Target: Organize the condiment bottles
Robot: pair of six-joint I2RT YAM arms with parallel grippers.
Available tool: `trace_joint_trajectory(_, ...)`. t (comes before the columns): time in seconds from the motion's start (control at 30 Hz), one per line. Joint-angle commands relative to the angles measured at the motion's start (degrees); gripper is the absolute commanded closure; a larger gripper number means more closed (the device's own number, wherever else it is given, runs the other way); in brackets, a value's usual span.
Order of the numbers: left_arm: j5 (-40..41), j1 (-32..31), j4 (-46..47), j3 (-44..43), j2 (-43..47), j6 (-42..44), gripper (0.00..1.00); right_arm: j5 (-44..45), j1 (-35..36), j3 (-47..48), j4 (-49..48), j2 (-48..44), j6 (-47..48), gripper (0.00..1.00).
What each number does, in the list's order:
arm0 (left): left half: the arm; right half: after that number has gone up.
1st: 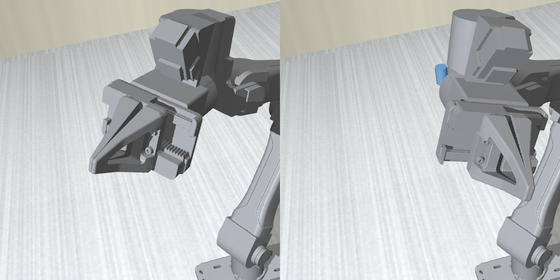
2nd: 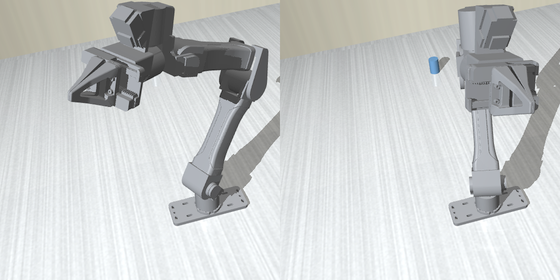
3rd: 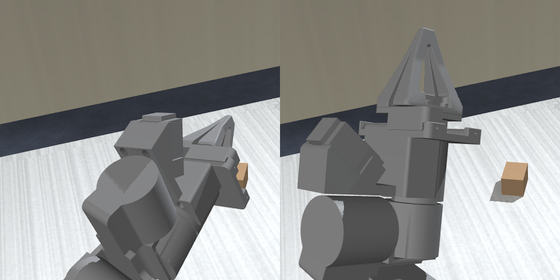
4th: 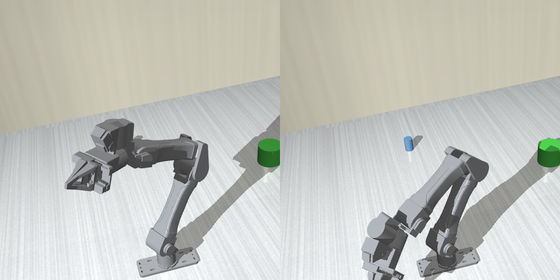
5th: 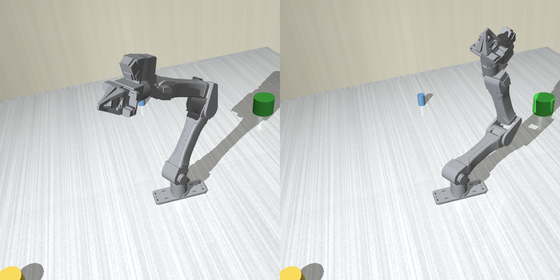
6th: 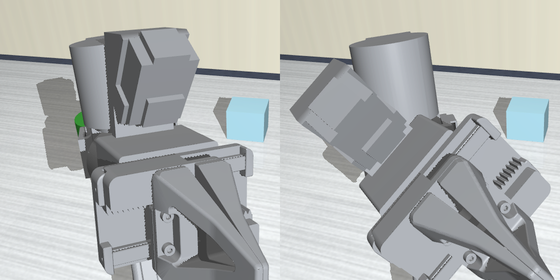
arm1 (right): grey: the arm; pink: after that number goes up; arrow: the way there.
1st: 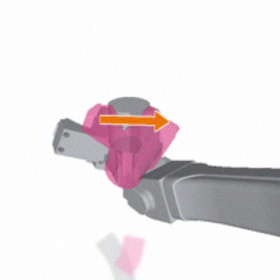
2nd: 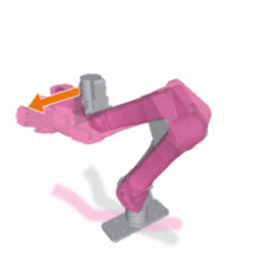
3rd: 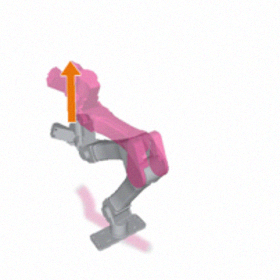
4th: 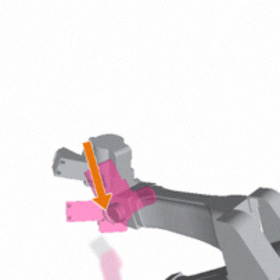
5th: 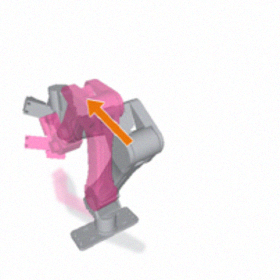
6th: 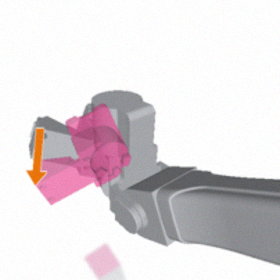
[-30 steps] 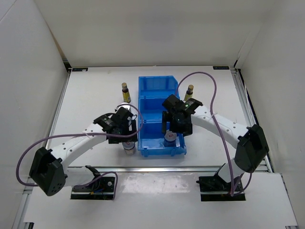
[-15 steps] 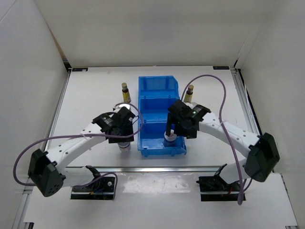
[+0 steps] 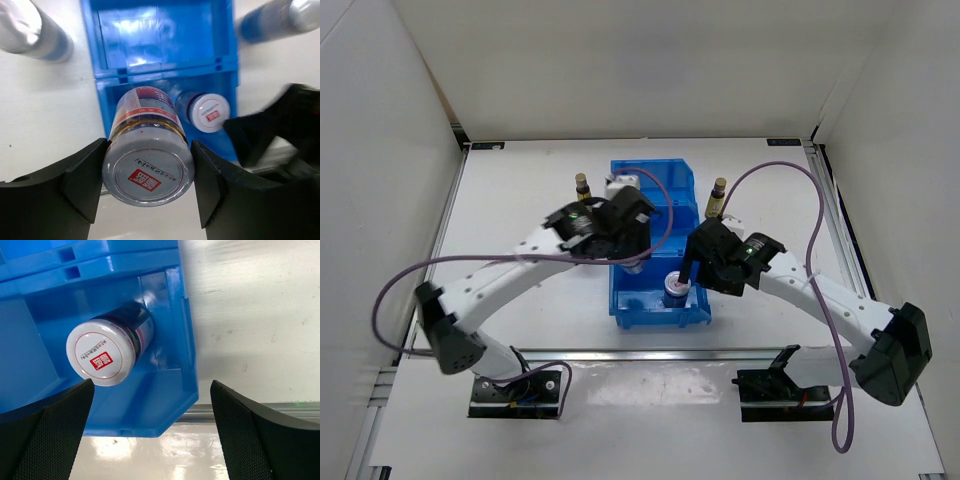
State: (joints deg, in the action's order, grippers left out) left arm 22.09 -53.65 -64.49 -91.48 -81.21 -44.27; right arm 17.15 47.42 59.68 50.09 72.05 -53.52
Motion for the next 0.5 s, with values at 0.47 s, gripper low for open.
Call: trace_joint_trajectory(0.47, -3.45, -0.76, 18.78, 17.55, -10.55, 3.31, 0.54, 2.54, 0.22, -2.2, -2.27, -3.58, -2.56, 0.0)
